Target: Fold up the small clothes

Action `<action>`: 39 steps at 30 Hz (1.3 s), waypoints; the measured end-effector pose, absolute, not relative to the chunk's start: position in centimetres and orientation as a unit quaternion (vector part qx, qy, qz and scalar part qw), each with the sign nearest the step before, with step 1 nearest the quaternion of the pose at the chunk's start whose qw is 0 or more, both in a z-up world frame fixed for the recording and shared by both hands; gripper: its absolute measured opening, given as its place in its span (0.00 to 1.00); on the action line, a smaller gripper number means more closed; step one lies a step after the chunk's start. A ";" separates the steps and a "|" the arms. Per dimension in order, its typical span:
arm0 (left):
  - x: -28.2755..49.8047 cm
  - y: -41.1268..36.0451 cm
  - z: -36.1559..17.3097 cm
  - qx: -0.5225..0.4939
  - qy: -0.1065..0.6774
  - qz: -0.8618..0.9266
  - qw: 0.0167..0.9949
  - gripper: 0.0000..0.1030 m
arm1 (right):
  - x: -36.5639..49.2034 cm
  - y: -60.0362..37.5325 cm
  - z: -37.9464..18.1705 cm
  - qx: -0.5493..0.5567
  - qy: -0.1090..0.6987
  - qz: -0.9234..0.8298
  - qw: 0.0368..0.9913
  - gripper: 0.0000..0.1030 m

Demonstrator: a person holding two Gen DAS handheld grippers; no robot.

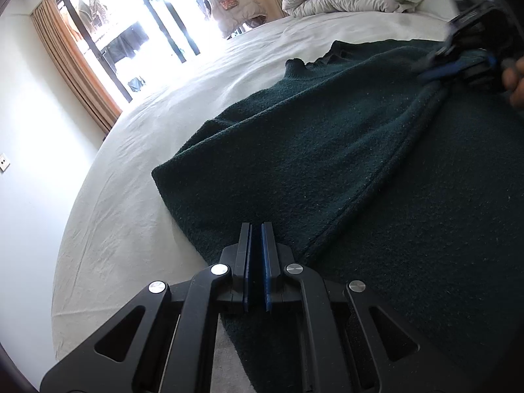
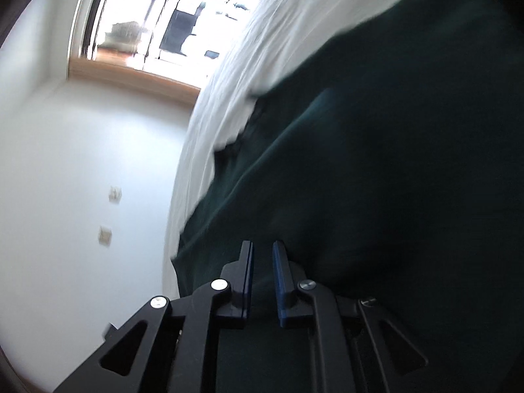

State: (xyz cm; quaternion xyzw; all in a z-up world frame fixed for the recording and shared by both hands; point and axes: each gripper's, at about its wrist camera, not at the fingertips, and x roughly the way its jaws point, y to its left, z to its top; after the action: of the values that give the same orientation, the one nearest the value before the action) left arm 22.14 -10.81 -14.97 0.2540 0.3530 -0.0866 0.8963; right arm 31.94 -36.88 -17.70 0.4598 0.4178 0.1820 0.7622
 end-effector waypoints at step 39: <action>27.6 -13.1 -11.8 -0.139 0.411 -0.186 0.881 0.06 | 16.6 -68.0 -15.0 0.560 0.222 -0.190 0.775 0.10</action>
State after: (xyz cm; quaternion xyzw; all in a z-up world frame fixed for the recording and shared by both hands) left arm 27.59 -13.11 -11.81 -0.1391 0.4111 -0.1861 0.8815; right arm 16.63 -68.03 -15.03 0.5601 0.2224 -0.1903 0.7750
